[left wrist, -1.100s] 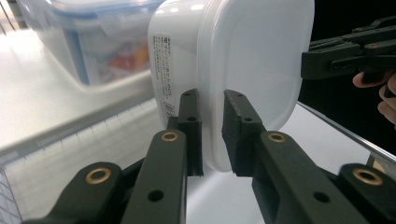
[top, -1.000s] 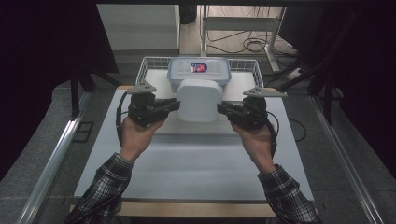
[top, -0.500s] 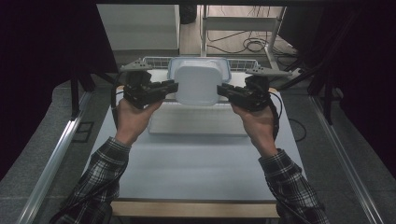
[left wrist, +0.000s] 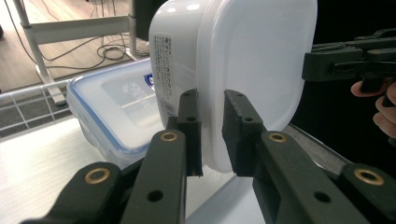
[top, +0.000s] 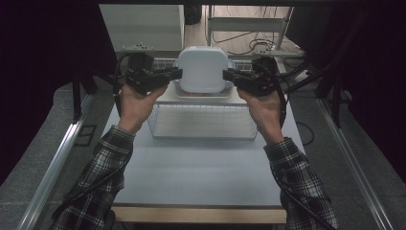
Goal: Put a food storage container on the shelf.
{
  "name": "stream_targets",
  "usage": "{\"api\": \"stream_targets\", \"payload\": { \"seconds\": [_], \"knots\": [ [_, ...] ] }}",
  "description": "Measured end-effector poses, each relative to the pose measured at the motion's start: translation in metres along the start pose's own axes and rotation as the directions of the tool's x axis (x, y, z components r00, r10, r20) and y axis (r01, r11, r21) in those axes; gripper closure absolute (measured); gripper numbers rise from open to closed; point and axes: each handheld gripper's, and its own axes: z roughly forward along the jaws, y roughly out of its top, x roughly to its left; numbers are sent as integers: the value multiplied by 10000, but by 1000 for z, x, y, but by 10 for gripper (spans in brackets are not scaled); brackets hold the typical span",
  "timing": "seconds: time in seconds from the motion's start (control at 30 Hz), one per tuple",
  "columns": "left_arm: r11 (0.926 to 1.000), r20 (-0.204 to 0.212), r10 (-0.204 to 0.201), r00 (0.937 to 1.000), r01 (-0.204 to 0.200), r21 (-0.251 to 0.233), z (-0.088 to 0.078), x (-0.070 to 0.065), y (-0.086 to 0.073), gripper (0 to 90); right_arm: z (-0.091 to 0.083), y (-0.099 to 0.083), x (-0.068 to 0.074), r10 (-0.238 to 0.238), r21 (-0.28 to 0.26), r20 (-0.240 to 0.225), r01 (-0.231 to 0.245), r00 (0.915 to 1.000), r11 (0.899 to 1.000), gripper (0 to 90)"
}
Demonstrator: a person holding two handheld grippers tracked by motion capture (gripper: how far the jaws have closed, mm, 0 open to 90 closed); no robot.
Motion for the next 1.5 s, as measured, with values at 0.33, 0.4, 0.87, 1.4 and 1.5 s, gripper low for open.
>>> {"api": "stream_targets", "payload": {
  "seconds": [0.33, 0.4, 0.87, 1.4, 1.5],
  "knots": [
    [9997, 7, -235, 9997, 235, 110, 12, 10, 7, 766, 11, 10, -11, 304, 186, 54, -305, 9995, 9994, 774],
    [9996, -2, -288, 9996, 288, 77, 14, 12, 8, 757, 13, 11, -13, 438, 200, 16, -438, 9990, 9988, 770],
    [10000, -362, -61, 9993, 60, -27, 28, 13, 16, 644, 30, 19, -20, 592, 277, 277, -599, 9979, 9978, 654],
    [9991, -977, -417, 9943, 403, -162, 41, 25, 24, 490, 46, 24, -29, 809, 139, 716, -821, 9941, 9965, 559],
    [9989, -1042, -454, 9935, 437, -185, 44, 28, 27, 480, 48, 26, -31, 906, 148, 773, -920, 9929, 9956, 549]
  ]
}}
